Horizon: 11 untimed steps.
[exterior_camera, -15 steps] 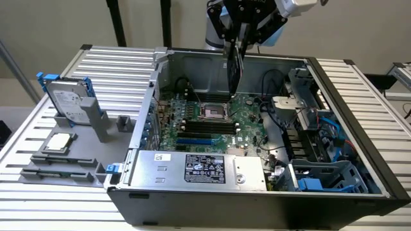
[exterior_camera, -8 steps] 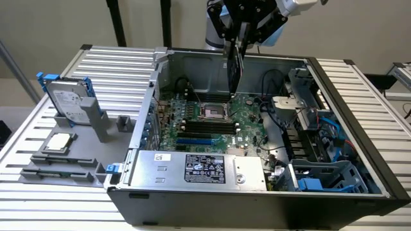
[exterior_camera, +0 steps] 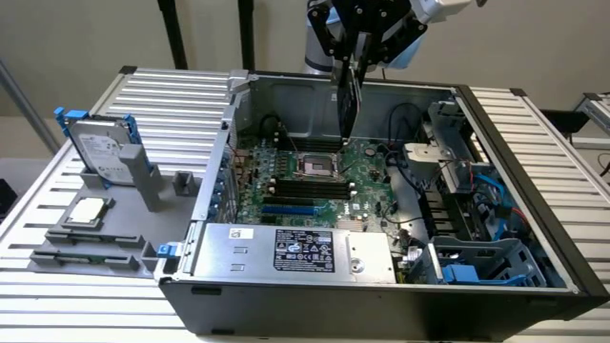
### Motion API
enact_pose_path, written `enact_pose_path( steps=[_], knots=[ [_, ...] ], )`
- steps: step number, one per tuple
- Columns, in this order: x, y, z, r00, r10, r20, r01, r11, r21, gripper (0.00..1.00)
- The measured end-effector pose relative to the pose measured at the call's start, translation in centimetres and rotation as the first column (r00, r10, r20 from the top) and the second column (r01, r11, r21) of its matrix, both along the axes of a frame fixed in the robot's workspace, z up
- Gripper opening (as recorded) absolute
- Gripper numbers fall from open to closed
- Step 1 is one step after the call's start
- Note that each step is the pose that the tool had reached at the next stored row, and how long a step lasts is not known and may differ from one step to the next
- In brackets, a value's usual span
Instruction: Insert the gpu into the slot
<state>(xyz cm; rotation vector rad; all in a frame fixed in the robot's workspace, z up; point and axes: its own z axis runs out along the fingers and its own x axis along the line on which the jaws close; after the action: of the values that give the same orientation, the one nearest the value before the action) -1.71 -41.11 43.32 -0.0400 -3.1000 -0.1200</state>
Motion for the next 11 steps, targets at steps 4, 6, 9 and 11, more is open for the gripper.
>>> enact_pose_path(
  steps=[4, 6, 9, 11],
  knots=[
    [0.0, 0.0, 0.06, 1.0, 0.0, 0.0, 0.0, 1.0, 0.0, 0.26],
    [0.0, 0.0, 0.06, 1.0, 0.0, 0.0, 0.0, 1.0, 0.0, 0.26],
    [0.0, 0.0, 0.08, 1.0, 0.0, 0.0, 0.0, 1.0, 0.0, 0.26],
    [0.0, 0.0, 0.09, 1.0, 0.0, 0.0, 0.0, 1.0, 0.0, 0.26]
  ],
)
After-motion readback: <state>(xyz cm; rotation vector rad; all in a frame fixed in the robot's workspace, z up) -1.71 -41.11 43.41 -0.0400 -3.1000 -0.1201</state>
